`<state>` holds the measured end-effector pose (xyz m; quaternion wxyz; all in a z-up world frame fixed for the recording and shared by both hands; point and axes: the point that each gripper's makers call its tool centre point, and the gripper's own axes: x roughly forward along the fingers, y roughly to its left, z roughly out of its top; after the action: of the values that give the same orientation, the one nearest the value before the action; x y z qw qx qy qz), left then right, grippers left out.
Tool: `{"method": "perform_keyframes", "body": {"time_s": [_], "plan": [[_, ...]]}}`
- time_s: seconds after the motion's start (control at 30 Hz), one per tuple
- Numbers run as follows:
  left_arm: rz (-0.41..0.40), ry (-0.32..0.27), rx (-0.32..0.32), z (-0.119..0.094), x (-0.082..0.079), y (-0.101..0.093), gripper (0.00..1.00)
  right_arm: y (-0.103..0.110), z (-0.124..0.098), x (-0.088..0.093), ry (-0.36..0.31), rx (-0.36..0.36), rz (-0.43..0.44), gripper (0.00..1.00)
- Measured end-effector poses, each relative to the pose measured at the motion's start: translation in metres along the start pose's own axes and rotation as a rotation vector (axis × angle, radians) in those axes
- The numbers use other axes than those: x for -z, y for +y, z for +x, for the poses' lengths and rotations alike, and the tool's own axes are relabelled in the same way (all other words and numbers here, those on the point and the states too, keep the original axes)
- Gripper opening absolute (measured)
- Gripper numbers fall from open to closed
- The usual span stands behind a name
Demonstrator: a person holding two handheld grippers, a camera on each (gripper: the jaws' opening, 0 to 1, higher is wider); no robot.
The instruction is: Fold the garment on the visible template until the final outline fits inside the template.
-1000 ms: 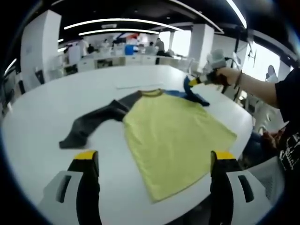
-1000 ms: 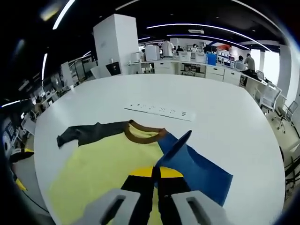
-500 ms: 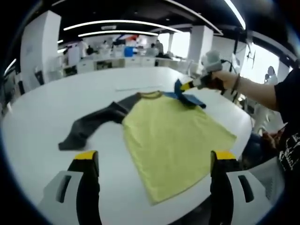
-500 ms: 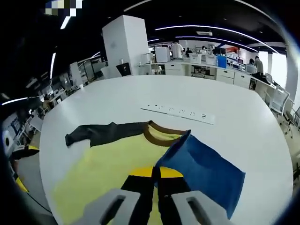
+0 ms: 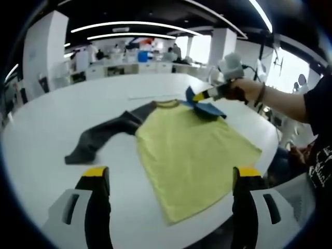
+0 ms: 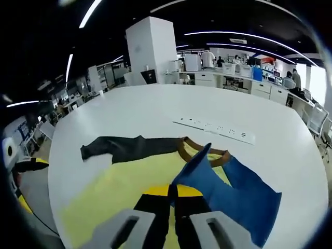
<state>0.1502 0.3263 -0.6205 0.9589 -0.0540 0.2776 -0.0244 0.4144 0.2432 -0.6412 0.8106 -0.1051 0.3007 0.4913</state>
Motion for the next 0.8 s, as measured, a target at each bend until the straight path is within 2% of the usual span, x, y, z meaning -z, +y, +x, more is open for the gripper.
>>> {"method": "perform_keyframes", "body": {"time_s": [0.13,0.8], "plan": [[0.0,-0.018,-0.005,0.001,-0.004,0.001,0.94,0.011,0.003,-0.004,-0.012,-0.028,-0.007,0.0],[-0.001,-0.008,-0.002,0.001,-0.001,0.0,0.93,0.054,0.012,-0.004,-0.015,-0.122,-0.101,0.0]]}}
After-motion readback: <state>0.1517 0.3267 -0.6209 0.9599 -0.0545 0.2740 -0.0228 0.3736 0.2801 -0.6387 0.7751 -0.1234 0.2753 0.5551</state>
